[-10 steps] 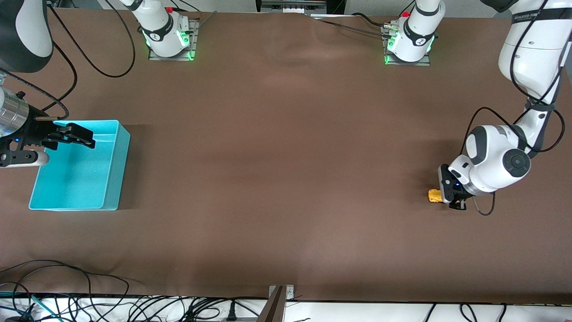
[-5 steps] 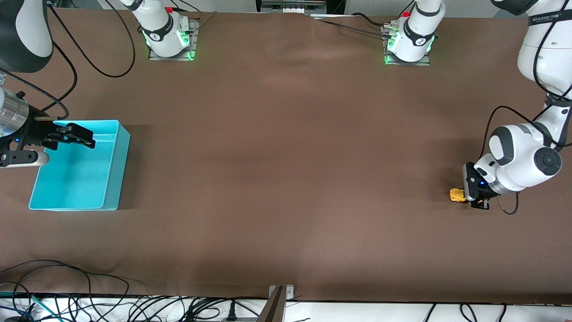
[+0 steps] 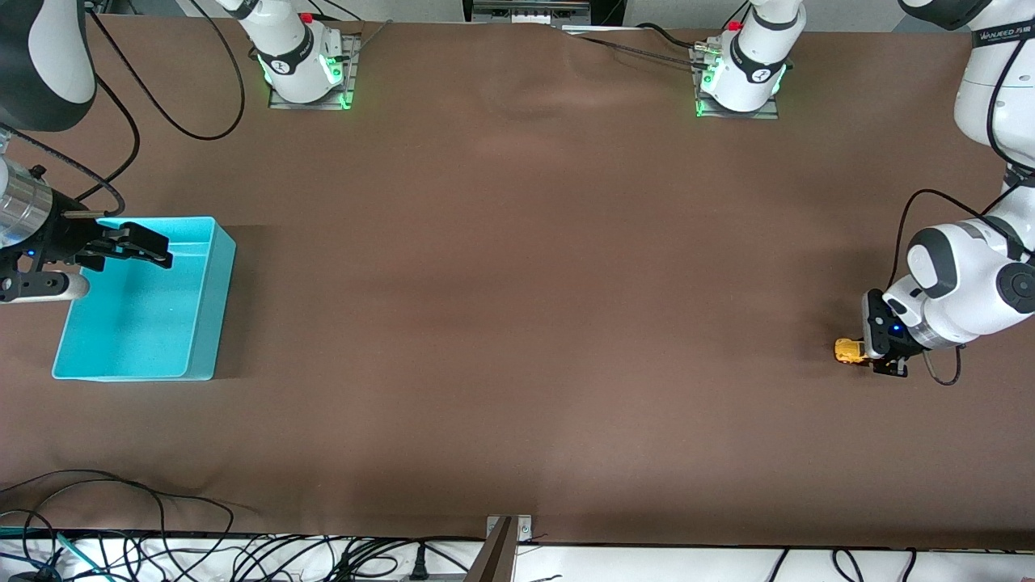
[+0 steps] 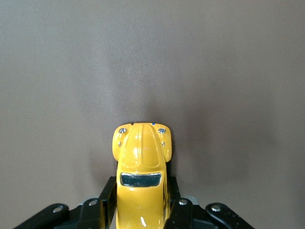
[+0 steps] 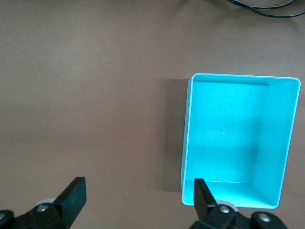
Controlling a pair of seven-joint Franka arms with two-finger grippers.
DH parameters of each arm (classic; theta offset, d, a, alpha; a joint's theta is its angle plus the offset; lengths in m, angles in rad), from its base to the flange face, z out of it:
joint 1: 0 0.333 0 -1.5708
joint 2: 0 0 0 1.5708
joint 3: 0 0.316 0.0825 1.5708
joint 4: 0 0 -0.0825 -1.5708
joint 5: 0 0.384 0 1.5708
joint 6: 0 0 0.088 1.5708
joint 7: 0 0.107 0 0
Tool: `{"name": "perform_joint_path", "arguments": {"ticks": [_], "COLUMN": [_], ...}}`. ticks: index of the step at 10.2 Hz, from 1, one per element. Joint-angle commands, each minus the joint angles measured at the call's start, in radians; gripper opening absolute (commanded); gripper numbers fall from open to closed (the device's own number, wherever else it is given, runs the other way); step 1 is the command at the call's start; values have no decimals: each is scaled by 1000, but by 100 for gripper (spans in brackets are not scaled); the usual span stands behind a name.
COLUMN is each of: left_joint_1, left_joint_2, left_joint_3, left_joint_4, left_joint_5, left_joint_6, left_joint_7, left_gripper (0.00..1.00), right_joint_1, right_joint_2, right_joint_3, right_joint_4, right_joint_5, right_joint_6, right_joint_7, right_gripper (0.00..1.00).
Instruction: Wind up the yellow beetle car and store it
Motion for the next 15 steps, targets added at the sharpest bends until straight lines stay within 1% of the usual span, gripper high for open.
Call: {"name": "perform_joint_path", "arguments": {"ticks": [1, 2, 3, 4, 5, 8, 10, 12, 15], "left_joint_1": [17, 17, 17, 15, 11, 6, -14, -28, -66], "left_joint_2": [53, 49, 45, 39, 28, -21, -32, -62, -113], "left_joint_3": [3, 2, 2, -1, -6, -35, -35, -37, -37], "left_joint_4": [14, 14, 16, 25, 39, 45, 72, 105, 115], "left_joint_5": [25, 26, 26, 26, 26, 14, 14, 14, 14], "left_joint_6": [-17, -17, -17, -17, -38, -128, -196, -312, -409], "left_joint_7": [27, 27, 27, 27, 29, 15, -15, -80, -155], "left_gripper": [2, 4, 22, 77, 100, 100, 100, 100, 100], "right_joint_1": [-2, -2, -2, -2, -2, -2, -2, -2, -1], "right_joint_2": [6, 6, 6, 6, 6, 6, 6, 4, 4], "right_joint_3": [0, 0, 0, 0, 0, 0, 0, 0, 0], "right_joint_4": [12, 12, 12, 14, 14, 14, 14, 14, 14], "right_joint_5": [20, 20, 18, 19, 18, 19, 19, 20, 20], "right_joint_6": [-3, -3, -3, -3, -3, -3, -1, -1, -3], "right_joint_7": [-8, -8, -8, -8, -8, -8, -8, -8, -10], "right_gripper": [100, 100, 100, 100, 100, 100, 100, 100, 100]}}
